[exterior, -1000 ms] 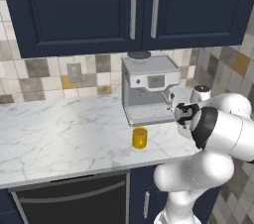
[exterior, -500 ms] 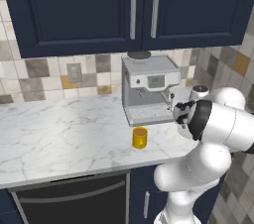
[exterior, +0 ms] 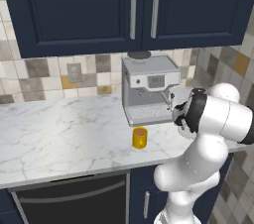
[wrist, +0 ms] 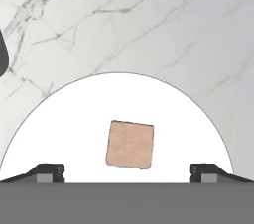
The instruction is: Take a sugar cube from the saucer and place it inside the coffee. Then, grab milk from the fridge and place it next to the coffee on the counter to sweeten the coffee.
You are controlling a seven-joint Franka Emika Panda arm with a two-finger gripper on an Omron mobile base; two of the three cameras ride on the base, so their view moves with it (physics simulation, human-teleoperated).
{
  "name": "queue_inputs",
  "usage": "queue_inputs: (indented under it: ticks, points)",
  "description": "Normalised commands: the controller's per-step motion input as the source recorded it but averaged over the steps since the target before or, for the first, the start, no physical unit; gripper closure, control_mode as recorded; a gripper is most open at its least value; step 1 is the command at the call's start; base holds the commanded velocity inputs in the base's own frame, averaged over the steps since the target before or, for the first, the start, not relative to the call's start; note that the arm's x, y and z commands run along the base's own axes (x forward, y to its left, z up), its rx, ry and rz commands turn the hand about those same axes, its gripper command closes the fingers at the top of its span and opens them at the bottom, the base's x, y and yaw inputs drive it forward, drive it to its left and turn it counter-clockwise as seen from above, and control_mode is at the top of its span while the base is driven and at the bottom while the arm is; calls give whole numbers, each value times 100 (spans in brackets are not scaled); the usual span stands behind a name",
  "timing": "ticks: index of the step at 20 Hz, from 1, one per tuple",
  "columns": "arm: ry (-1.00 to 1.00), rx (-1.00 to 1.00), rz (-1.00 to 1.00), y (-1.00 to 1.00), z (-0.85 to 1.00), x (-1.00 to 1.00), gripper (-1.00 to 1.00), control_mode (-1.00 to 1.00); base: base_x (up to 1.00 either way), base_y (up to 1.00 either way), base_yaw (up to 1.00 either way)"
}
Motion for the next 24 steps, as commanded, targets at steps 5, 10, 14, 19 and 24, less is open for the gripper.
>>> queue_inputs:
  ticks: [5,10,14,19,24]
  points:
    - [0,0,0,0,-4,18,-100,-100,0,0,0]
    - [0,0,0,0,-9,12,-100,-100,0,0,0]
    - [0,0,0,0,-9,15,-100,-100,0,0,0]
    - [0,0,0,-2,-6,15,100,-100,0,0,0]
    - [0,-1,0,0,0,0,100,-100,0,0,0]
